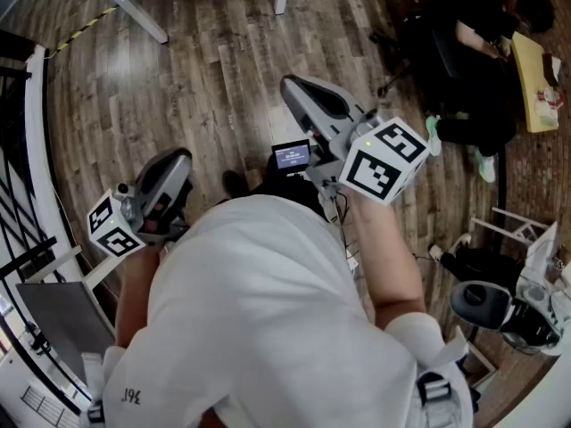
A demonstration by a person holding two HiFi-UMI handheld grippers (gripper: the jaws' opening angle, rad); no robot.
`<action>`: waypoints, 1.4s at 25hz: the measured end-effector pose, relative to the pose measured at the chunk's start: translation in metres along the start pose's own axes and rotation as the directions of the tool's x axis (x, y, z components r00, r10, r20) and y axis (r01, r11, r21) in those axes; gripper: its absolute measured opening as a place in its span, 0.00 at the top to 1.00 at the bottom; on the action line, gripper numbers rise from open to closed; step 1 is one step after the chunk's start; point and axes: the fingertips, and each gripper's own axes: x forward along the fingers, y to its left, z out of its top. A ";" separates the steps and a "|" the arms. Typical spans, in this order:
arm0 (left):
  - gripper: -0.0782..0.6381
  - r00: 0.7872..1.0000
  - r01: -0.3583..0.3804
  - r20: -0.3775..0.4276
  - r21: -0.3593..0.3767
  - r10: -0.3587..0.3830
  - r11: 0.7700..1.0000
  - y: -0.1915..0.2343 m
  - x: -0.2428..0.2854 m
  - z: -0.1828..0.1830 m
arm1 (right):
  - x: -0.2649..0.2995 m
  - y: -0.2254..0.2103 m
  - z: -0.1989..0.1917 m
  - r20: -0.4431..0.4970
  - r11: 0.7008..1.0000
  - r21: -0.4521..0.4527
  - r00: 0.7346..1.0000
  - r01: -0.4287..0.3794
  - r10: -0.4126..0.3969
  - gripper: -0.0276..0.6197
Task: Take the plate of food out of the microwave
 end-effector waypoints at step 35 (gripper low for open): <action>0.86 0.998 -0.051 -0.036 0.082 0.054 0.995 0.018 0.012 0.020 | 0.014 0.001 0.012 -0.179 0.944 -0.322 0.984 -0.075 0.017 0.78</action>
